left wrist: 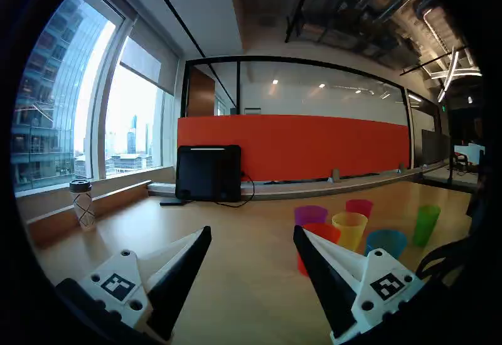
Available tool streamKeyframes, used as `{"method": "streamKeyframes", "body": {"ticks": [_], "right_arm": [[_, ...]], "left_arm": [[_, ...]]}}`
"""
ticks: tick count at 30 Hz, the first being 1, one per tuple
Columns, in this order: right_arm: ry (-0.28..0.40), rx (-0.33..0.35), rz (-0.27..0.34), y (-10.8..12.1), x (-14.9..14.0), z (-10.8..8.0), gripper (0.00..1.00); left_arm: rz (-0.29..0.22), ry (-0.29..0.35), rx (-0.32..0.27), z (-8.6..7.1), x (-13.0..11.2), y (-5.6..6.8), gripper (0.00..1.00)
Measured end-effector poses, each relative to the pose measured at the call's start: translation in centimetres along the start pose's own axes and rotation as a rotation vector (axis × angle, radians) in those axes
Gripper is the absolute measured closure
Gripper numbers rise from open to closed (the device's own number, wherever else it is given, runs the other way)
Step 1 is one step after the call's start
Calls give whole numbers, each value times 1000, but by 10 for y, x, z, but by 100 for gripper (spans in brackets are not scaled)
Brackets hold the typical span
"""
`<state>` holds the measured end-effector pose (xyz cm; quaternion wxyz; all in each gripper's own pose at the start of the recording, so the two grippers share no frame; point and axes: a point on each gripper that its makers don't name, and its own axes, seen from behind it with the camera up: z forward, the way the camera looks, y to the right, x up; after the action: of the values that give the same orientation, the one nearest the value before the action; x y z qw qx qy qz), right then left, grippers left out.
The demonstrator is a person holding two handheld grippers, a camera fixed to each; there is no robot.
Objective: Pour water
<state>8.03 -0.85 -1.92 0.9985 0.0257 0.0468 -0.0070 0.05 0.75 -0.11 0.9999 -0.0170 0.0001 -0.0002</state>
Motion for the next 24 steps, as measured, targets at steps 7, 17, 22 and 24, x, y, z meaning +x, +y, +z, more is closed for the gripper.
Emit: {"method": "streamKeyframes", "body": {"ticks": [7,17,22,24], "right_arm": [[-4,8,5,9,-10,-2,0],[14,8,3,9,-25,-2,0],[2,-16,12,10,-39,1,0],[-2,-22,10,10,-44,1,0]], "left_arm": [[0,0,0,0,-1,0,3],[0,0,0,-1,0,0,3],[0,0,0,0,-1,0,3],[0,0,0,-1,-1,0,3]]}}
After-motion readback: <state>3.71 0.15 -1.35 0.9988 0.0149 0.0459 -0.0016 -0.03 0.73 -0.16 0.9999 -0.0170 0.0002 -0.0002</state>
